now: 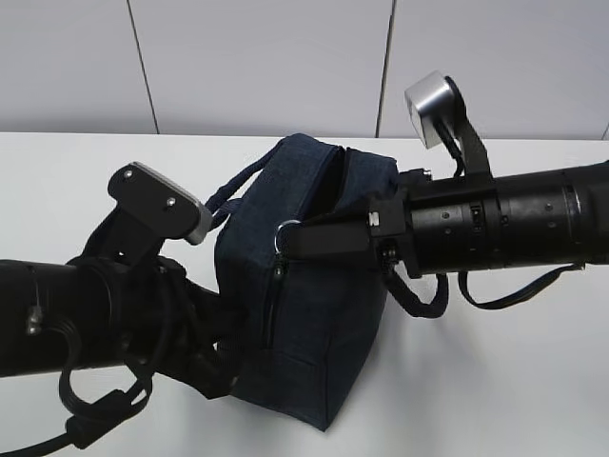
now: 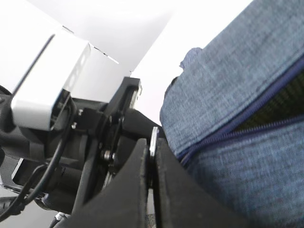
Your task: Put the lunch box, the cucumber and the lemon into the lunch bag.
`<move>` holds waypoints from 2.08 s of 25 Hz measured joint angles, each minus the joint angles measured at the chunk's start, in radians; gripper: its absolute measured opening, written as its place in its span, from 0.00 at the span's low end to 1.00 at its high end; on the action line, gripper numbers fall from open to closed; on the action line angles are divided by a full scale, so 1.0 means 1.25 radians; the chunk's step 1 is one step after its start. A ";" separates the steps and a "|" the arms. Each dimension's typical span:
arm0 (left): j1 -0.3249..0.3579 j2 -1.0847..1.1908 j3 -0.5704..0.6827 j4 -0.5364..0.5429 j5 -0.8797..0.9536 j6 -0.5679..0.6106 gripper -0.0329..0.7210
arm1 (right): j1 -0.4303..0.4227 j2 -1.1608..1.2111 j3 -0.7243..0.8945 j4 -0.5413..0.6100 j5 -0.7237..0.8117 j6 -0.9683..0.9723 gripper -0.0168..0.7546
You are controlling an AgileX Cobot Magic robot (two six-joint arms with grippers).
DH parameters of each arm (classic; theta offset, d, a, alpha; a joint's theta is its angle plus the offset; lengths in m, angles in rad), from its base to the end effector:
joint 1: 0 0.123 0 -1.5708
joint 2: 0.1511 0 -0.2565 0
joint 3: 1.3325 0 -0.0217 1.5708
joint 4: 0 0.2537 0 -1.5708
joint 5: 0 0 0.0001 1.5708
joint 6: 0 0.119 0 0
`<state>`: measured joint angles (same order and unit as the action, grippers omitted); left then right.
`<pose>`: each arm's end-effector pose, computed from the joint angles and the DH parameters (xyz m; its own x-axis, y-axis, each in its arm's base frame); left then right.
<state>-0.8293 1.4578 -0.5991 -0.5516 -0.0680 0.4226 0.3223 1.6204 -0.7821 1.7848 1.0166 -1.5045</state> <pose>0.2034 -0.2159 0.1401 -0.5302 0.3901 -0.7528 0.6565 0.7507 -0.0734 0.2644 0.1926 0.1901 -0.7433 0.0111 -0.6688 -0.6322 0.3150 0.7079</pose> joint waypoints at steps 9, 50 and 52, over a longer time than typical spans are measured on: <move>0.000 0.000 0.000 0.008 0.027 0.000 0.04 | 0.000 0.000 -0.044 -0.008 -0.038 0.014 0.02; 0.000 0.000 -0.002 0.031 0.101 0.001 0.04 | 0.000 0.064 -0.203 0.005 -0.348 -0.008 0.02; 0.000 0.000 -0.002 0.031 0.102 0.001 0.04 | 0.000 0.077 -0.214 0.006 -0.368 -0.013 0.02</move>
<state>-0.8293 1.4578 -0.6010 -0.5124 0.0598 0.4242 0.3223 1.7166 -1.0499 1.7927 0.5562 -1.5204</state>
